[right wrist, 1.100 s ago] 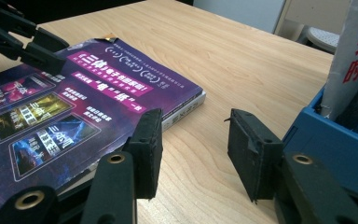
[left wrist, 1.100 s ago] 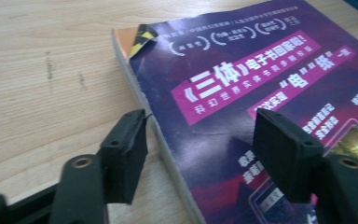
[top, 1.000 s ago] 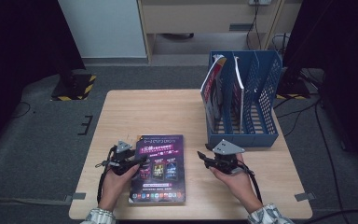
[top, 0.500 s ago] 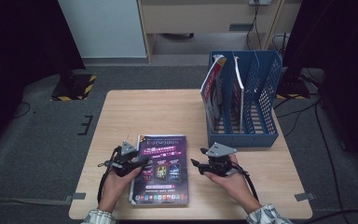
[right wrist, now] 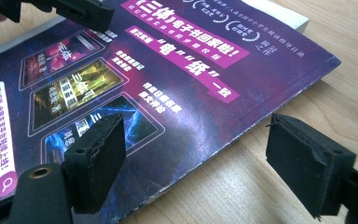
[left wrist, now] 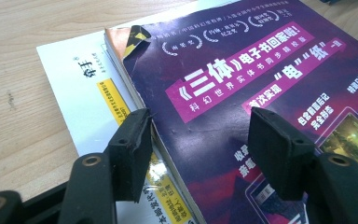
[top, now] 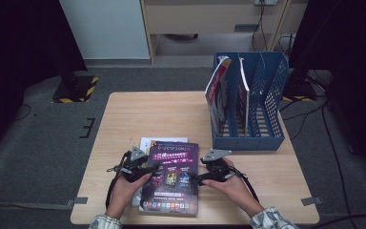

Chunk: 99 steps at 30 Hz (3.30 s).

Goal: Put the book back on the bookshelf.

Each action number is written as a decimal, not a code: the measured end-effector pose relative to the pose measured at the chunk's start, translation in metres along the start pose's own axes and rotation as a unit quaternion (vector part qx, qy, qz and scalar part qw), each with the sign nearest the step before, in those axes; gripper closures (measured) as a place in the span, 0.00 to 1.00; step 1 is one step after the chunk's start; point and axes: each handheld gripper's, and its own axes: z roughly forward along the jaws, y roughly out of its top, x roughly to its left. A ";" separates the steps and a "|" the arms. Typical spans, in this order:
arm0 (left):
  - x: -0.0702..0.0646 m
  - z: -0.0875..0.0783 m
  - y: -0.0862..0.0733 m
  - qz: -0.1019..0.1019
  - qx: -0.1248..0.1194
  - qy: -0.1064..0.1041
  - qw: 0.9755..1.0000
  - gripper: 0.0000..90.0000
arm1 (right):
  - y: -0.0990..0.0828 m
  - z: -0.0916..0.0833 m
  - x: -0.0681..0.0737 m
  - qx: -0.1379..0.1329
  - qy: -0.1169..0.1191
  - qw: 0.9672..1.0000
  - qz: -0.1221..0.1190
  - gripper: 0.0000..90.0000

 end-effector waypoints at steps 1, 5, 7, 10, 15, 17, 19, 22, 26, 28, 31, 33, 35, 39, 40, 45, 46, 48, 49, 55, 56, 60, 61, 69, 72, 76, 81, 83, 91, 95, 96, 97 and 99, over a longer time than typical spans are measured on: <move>-0.001 0.000 0.000 0.004 0.000 0.003 1.000 0.44 | 0.000 0.001 -0.001 -0.001 0.004 1.000 0.007 0.21; -0.002 -0.005 -0.004 0.004 0.002 0.007 1.000 0.38 | 0.001 0.006 -0.005 0.006 0.014 0.999 0.031 0.19; -0.002 -0.009 -0.007 0.004 0.005 0.012 1.000 0.35 | 0.002 0.010 -0.007 0.005 0.017 0.999 0.040 0.18; -0.003 -0.014 -0.008 0.011 0.002 0.017 1.000 0.34 | 0.004 0.016 -0.009 0.012 0.020 0.999 0.046 0.17; -0.010 -0.017 -0.007 0.012 -0.010 0.007 1.000 0.35 | 0.004 0.020 -0.011 0.018 0.028 0.998 0.058 0.13; -0.013 -0.015 -0.008 0.017 -0.003 0.006 1.000 0.36 | 0.003 0.021 -0.012 0.017 0.032 0.997 0.067 0.12; -0.014 -0.010 -0.008 0.030 0.000 0.001 1.000 0.38 | 0.002 0.021 -0.013 0.017 0.033 0.997 0.071 0.12; -0.014 -0.011 -0.009 0.014 0.009 0.000 1.000 0.37 | 0.002 0.021 -0.013 0.015 0.031 0.997 0.071 0.11; -0.012 -0.011 -0.012 -0.006 0.003 -0.006 1.000 0.37 | 0.001 0.022 -0.013 0.006 0.030 0.997 0.077 0.11; -0.013 -0.011 -0.013 -0.009 -0.001 -0.005 1.000 0.37 | 0.000 0.022 -0.012 0.004 0.030 0.996 0.081 0.11; -0.014 -0.011 -0.013 -0.008 0.000 -0.003 1.000 0.37 | 0.000 0.023 -0.013 -0.003 0.029 0.996 0.086 0.11; -0.014 -0.011 -0.012 -0.008 0.001 -0.003 1.000 0.37 | 0.000 0.023 -0.014 -0.003 0.030 0.996 0.086 0.11; -0.014 -0.011 -0.011 -0.004 0.007 0.000 1.000 0.37 | 0.000 0.023 -0.014 -0.004 0.035 0.995 0.095 0.10; -0.013 -0.013 -0.011 0.000 0.012 0.003 1.000 0.37 | 0.002 0.023 -0.014 -0.001 0.029 0.995 0.093 0.16; -0.011 -0.014 -0.012 0.000 0.013 0.004 1.000 0.36 | 0.003 0.024 -0.013 -0.001 0.029 0.995 0.096 0.16; -0.001 -0.020 -0.014 -0.010 0.020 0.011 1.000 0.34 | 0.011 0.030 -0.005 -0.005 0.035 0.996 0.077 0.17; -0.001 -0.020 -0.014 -0.010 0.020 0.011 1.000 0.34 | 0.011 0.030 -0.005 -0.005 0.035 0.996 0.077 0.17; 0.005 -0.022 -0.016 -0.014 0.016 0.016 1.000 0.34 | 0.015 0.035 0.001 -0.008 0.032 0.997 0.065 0.17; 0.006 -0.023 -0.016 -0.013 0.018 0.014 1.000 0.34 | 0.016 0.036 0.002 -0.008 0.031 0.997 0.063 0.17; 0.006 -0.023 -0.016 -0.008 0.017 0.014 1.000 0.35 | 0.015 0.039 -0.001 0.008 0.032 0.998 0.059 0.13; 0.006 -0.023 -0.017 -0.009 0.017 0.013 1.000 0.35 | 0.014 0.039 -0.003 0.011 0.039 0.997 0.067 0.12; 0.007 -0.023 -0.017 -0.010 0.016 0.010 1.000 0.35 | 0.015 0.041 -0.006 0.010 0.047 0.996 0.074 0.13; 0.007 -0.023 -0.017 -0.009 0.015 0.010 1.000 0.35 | 0.015 0.042 -0.007 0.009 0.049 0.996 0.074 0.14; 0.006 -0.023 -0.018 -0.009 0.013 0.010 1.000 0.35 | 0.015 0.046 -0.011 -0.010 0.067 0.994 0.091 0.15; 0.006 -0.023 -0.018 -0.009 0.013 0.011 1.000 0.35 | 0.017 0.048 -0.010 -0.014 0.056 0.993 0.100 0.19; 0.006 -0.023 -0.017 -0.008 0.015 0.011 1.000 0.35 | 0.019 0.046 -0.007 -0.005 0.049 0.995 0.092 0.21; 0.006 -0.023 -0.017 -0.008 0.016 0.011 1.000 0.35 | 0.024 0.036 -0.006 -0.022 0.050 0.995 0.082 0.25; 0.006 -0.023 -0.017 -0.007 0.015 0.012 1.000 0.35 | 0.025 0.035 -0.006 -0.026 0.052 0.995 0.080 0.25; 0.007 -0.023 -0.018 -0.008 0.013 0.011 1.000 0.35 | 0.028 0.034 -0.008 -0.029 0.068 0.994 0.077 0.29; 0.007 -0.024 -0.018 -0.010 0.013 0.010 1.000 0.35 | 0.030 0.035 -0.005 -0.032 0.083 0.993 0.079 0.29; 0.007 -0.024 -0.019 -0.010 0.013 0.010 1.000 0.35 | 0.031 0.037 -0.004 -0.029 0.087 0.993 0.076 0.29; 0.007 -0.024 -0.019 -0.010 0.012 0.010 1.000 0.35 | 0.031 0.038 -0.003 -0.028 0.088 0.993 0.075 0.29; 0.007 -0.023 -0.019 -0.010 0.011 0.010 1.000 0.35 | 0.030 0.041 -0.002 -0.023 0.089 0.993 0.071 0.29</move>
